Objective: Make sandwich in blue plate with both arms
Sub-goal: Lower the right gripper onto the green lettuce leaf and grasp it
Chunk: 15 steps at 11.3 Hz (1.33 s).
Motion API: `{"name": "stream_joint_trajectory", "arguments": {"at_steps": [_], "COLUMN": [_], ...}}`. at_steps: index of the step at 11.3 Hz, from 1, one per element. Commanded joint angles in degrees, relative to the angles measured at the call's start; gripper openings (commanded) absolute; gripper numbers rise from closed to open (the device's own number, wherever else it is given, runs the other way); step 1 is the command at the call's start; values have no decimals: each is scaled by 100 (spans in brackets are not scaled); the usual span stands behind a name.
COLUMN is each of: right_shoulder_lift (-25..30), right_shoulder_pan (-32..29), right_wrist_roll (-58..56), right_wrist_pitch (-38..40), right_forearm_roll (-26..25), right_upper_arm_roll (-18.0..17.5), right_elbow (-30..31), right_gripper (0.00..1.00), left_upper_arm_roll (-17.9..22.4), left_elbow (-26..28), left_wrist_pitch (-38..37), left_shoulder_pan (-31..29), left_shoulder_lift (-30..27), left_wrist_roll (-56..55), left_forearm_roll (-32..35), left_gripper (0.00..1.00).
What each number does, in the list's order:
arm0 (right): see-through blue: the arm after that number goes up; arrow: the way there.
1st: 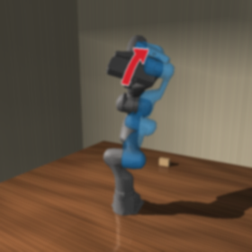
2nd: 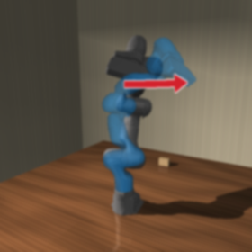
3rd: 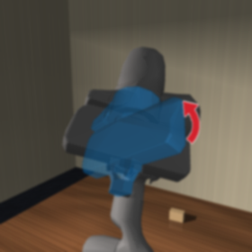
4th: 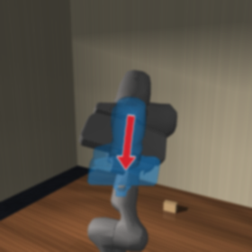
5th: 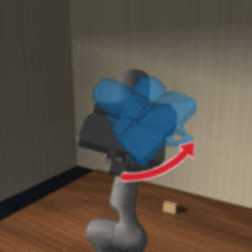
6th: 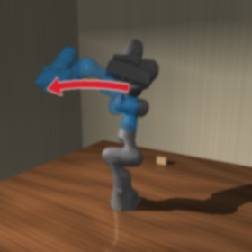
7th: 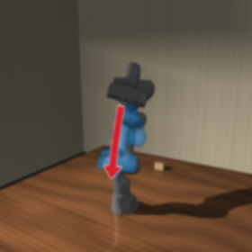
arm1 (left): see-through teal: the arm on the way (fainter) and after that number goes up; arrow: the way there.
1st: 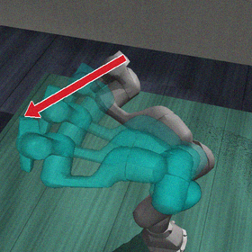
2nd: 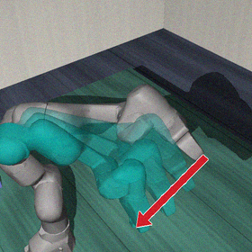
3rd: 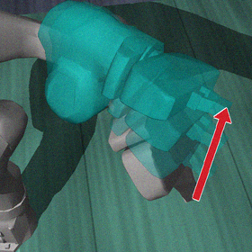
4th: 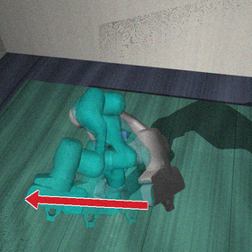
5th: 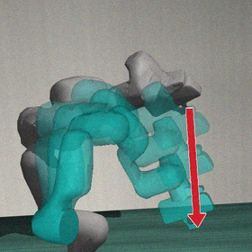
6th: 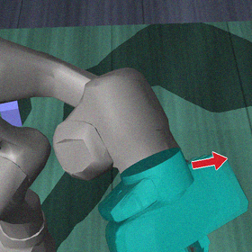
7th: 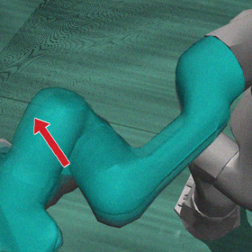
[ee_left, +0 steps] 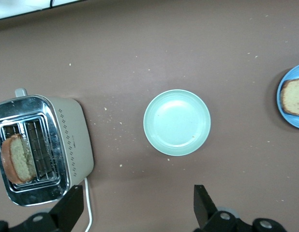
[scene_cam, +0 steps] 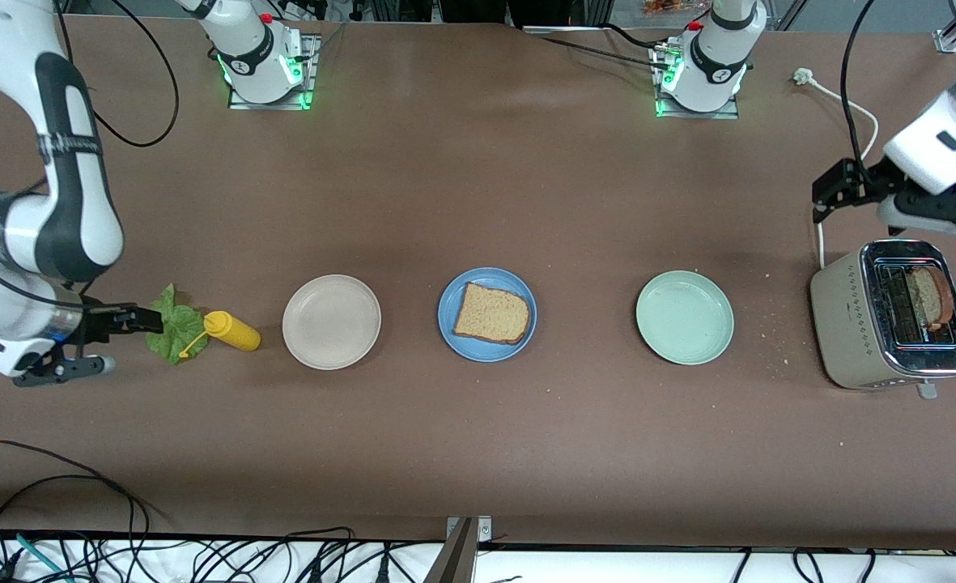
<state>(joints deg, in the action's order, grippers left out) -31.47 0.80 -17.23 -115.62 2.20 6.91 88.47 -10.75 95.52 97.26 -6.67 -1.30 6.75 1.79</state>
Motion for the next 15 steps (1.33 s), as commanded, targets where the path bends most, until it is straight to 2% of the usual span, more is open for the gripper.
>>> {"name": "stream_joint_trajectory", "arguments": {"at_steps": [1, 3, 5, 7, 10, 13, 15], "right_shoulder_lift": [-569, -746, -755, -720, -667, -685, -685], "right_shoulder_pan": [-62, -141, -185, -307, -422, -422, -422], "right_wrist_roll": [-149, -367, -482, -535, -1027, -1220, -1405], "right_wrist_pitch": [-512, -986, -1418, -1481, -1577, -1990, -2008], "right_forearm_roll": [132, 132, 140, 140, 657, 668, 668], "right_upper_arm_roll": [-23, -32, -40, -58, -102, -102, -102], "right_elbow": [-93, 134, 503, 811, 1154, 1375, 1375], "right_gripper": [100, 100, 100, 100, 100, 100, 77], "left_upper_arm_roll": [178, 161, 161, 161, 178, 178, 152], "left_elbow": [486, 424, 197, 143, 117, 55, 37], "left_wrist_pitch": [84, -39, -469, -559, -576, -576, -576], "left_shoulder_pan": [61, 61, 52, 35, 17, -105, -150], "left_shoulder_lift": [-468, -415, -302, -301, -301, -283, -283], "left_wrist_roll": [-51, -59, -59, -51, -24, 11, 11], "left_forearm_roll": [-643, -583, -583, -583, -583, -583, -592], "left_gripper": [100, 100, 100, 100, 100, 100, 100]}}
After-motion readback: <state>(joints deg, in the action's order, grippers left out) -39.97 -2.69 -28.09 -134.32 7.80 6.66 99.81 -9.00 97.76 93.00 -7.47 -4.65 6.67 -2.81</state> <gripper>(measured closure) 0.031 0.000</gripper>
